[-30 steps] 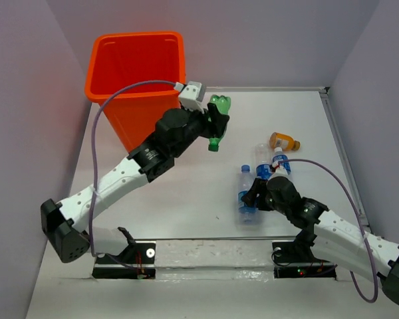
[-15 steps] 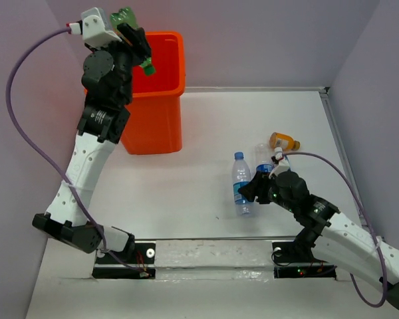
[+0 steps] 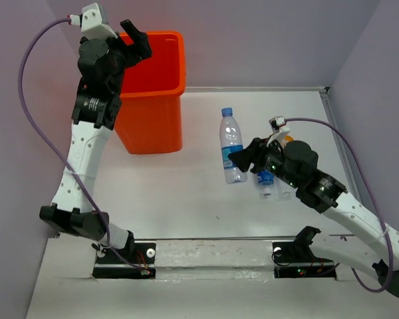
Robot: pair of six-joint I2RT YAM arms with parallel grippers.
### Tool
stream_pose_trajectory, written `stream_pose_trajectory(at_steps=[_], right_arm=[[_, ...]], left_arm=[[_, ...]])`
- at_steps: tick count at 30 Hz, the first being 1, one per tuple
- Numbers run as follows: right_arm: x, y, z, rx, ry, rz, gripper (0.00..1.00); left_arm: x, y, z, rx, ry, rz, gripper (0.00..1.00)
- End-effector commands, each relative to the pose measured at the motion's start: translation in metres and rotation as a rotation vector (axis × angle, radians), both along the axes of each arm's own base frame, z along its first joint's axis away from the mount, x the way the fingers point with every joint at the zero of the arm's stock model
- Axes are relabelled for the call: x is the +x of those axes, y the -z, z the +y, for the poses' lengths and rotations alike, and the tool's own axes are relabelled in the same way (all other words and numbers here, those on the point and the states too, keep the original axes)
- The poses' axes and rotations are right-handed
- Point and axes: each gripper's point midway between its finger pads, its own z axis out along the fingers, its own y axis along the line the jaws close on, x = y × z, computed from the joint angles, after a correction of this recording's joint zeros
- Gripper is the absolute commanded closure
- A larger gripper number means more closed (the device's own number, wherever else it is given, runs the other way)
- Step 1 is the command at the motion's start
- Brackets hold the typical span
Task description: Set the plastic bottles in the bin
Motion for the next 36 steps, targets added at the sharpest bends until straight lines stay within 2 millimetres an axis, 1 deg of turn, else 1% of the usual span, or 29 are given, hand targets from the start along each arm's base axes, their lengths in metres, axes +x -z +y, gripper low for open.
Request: stream_pose_trajectory(at_steps=[1, 2, 3, 5, 6, 7, 8, 9, 10, 11, 12, 14, 15, 17, 18, 19, 20, 21, 22, 23, 24, 25, 26, 28, 29, 30, 31, 33, 36], right_arm=[[0.017, -0.098, 0.016, 0.081, -0.033, -0.260, 0.46], [0.026, -0.100, 0.023, 0.065, -0.033, -0.271, 0.46], [0.030, -0.127, 0.026, 0.082, -0.034, -0.340, 0.46], [0.040, -0.144, 0.034, 0.077, -0.034, -0.387, 0.46], [0.053, -0.140, 0.044, 0.042, -0.038, -0.394, 0.46], [0.055, -0.164, 0.047, 0.062, -0.035, -0.434, 0.46], [0.060, -0.169, 0.051, 0.056, -0.036, -0.447, 0.46], [0.072, -0.163, 0.061, 0.030, -0.040, -0.442, 0.46], [0.069, -0.193, 0.066, 0.073, -0.062, -0.503, 0.46], [0.072, -0.201, 0.070, 0.080, -0.065, -0.523, 0.46], [0.083, -0.200, 0.080, 0.064, -0.068, -0.536, 0.46], [0.092, -0.213, 0.089, 0.067, -0.069, -0.566, 0.47], [0.092, -0.242, 0.089, 0.092, -0.062, -0.621, 0.47], [0.112, -0.241, 0.110, 0.084, -0.072, -0.630, 0.47], [0.112, -0.267, 0.110, 0.116, -0.063, -0.682, 0.47], [0.117, -0.272, 0.116, 0.127, -0.063, -0.697, 0.47], [0.134, -0.258, 0.132, 0.109, -0.069, -0.681, 0.46], [0.140, -0.262, 0.139, 0.117, -0.067, -0.692, 0.46], [0.140, -0.286, 0.139, 0.152, -0.057, -0.733, 0.46], [0.160, -0.269, 0.157, 0.137, -0.057, -0.713, 0.46], [0.167, -0.268, 0.164, 0.146, -0.055, -0.714, 0.46], [0.166, -0.293, 0.163, 0.188, -0.044, -0.759, 0.46], [0.189, -0.266, 0.185, 0.167, -0.052, -0.724, 0.46], [0.204, -0.261, 0.199, 0.179, -0.043, -0.731, 0.39], [0.205, -0.277, 0.197, 0.210, -0.024, -0.766, 0.33], [0.225, -0.246, 0.215, 0.167, -0.029, -0.744, 0.26], [0.228, -0.242, 0.219, 0.160, -0.034, -0.747, 0.11], [0.227, -0.243, 0.219, 0.144, -0.039, -0.757, 0.01], [0.220, -0.242, 0.214, 0.113, -0.055, -0.757, 0.01]], left_arm=[[-0.095, -0.048, -0.012, -0.079, 0.184, -0.163, 0.01], [-0.095, -0.017, -0.020, -0.077, 0.229, -0.105, 0.01], [-0.123, -0.025, -0.025, -0.097, 0.294, -0.149, 0.01], [-0.139, -0.004, -0.033, -0.100, 0.353, -0.124, 0.01], [-0.140, 0.029, -0.039, -0.096, 0.379, -0.058, 0.01], [-0.161, 0.030, -0.039, -0.094, 0.409, -0.079, 0.01], [-0.163, 0.063, -0.048, -0.084, 0.452, -0.014, 0.01], [-0.171, 0.077, -0.049, -0.079, 0.466, 0.007, 0.01], [-0.190, 0.079, -0.050, -0.075, 0.500, -0.015, 0.01], [-0.197, 0.092, -0.052, -0.072, 0.524, 0.001, 0.01], [-0.199, 0.122, -0.056, -0.066, 0.546, 0.058, 0.01], [-0.217, 0.155, -0.064, -0.064, 0.619, 0.104, 0.01], [-0.223, 0.168, -0.067, -0.059, 0.643, 0.125, 0.01], [-0.235, 0.198, -0.074, -0.060, 0.710, 0.178, 0.01], [-0.239, 0.208, -0.077, -0.056, 0.730, 0.196, 0.01], [-0.242, 0.215, -0.078, -0.050, 0.742, 0.202, 0.01], [-0.243, 0.231, -0.080, -0.049, 0.751, 0.237, 0.01], [-0.243, 0.238, -0.079, -0.047, 0.751, 0.248, 0.01], [-0.244, 0.245, -0.080, -0.043, 0.755, 0.261, 0.01], [-0.244, 0.257, -0.081, -0.041, 0.758, 0.285, 0.01], [-0.244, 0.264, -0.081, -0.032, 0.758, 0.294, 0.01], [-0.243, 0.274, -0.080, -0.038, 0.753, 0.317, 0.01], [-0.244, 0.271, -0.082, -0.045, 0.760, 0.306, 0.01], [-0.246, 0.270, -0.085, -0.038, 0.784, 0.296, 0.01], [-0.244, 0.272, -0.085, -0.038, 0.776, 0.302, 0.01], [-0.244, 0.274, -0.085, -0.040, 0.774, 0.311, 0.01], [-0.244, 0.277, -0.087, -0.041, 0.786, 0.323, 0.01], [-0.245, 0.277, -0.089, -0.041, 0.801, 0.327, 0.01], [-0.242, 0.280, -0.092, -0.049, 0.809, 0.347, 0.01]])
